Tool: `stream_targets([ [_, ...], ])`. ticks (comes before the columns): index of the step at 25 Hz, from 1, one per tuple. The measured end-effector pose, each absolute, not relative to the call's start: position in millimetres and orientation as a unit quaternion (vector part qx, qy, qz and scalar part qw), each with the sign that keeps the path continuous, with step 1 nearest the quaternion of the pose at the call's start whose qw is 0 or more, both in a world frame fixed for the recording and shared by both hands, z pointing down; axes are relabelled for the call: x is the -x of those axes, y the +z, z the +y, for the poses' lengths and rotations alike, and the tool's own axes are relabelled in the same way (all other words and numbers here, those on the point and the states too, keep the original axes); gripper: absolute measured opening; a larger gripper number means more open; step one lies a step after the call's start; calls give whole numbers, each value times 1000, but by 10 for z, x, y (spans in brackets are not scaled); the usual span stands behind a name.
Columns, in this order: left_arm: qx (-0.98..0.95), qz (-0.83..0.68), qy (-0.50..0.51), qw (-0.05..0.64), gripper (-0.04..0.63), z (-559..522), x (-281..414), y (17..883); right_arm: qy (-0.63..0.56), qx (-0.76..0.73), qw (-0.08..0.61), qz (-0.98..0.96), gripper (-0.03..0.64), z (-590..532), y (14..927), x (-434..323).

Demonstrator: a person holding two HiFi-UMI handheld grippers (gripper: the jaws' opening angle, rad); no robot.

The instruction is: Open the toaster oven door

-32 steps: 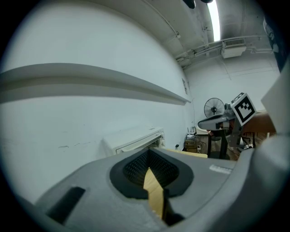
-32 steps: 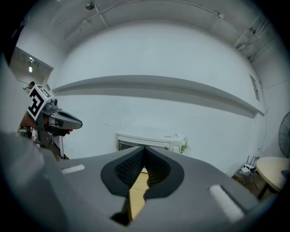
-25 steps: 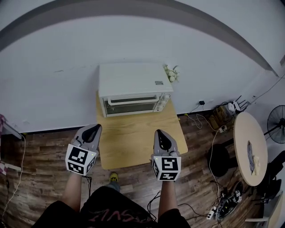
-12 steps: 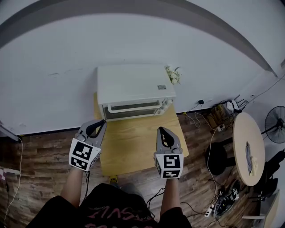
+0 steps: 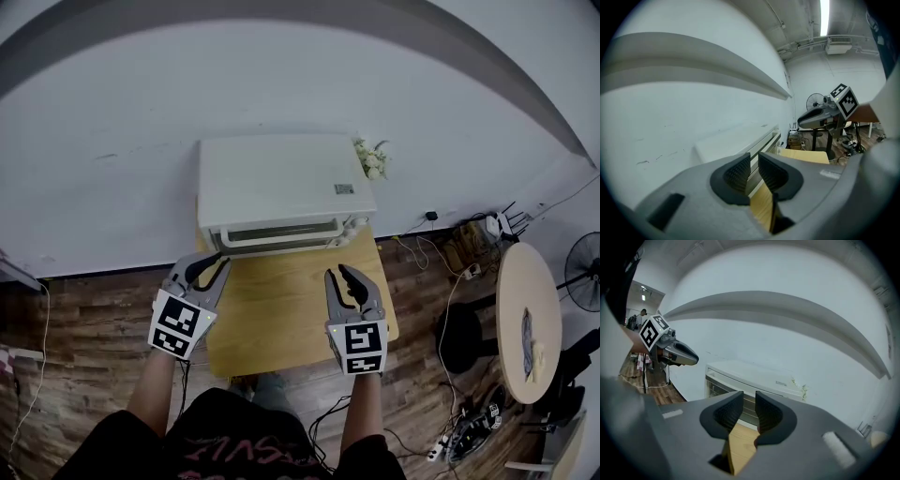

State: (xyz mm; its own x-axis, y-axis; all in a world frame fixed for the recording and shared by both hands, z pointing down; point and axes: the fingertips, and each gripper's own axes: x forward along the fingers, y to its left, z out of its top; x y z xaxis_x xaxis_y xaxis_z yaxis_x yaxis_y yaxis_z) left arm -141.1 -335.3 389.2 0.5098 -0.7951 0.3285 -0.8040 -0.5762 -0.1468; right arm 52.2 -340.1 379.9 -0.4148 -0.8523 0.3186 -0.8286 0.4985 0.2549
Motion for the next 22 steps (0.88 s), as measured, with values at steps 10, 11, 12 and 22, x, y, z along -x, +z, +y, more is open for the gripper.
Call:
stream_targets([
  [10, -849, -449, 277, -5, 141, -3698, 1174, 4211, -62, -406, 269, -871, 192, -3953, 4114, -482],
  [11, -848, -449, 283, -3, 149, -3733, 1165, 4234, -69, -396, 278, -873, 199, -4002, 4142, -475],
  [12, -846, -449, 288, -1, 153, -3768, 1155, 4259, -76, -386, 287, -873, 209, -4050, 4170, -469],
  [22, -824, -424, 375, -25, 184, -3979, 1049, 4576, -115, -296, 356, -879, 238, -4358, 4396, -398],
])
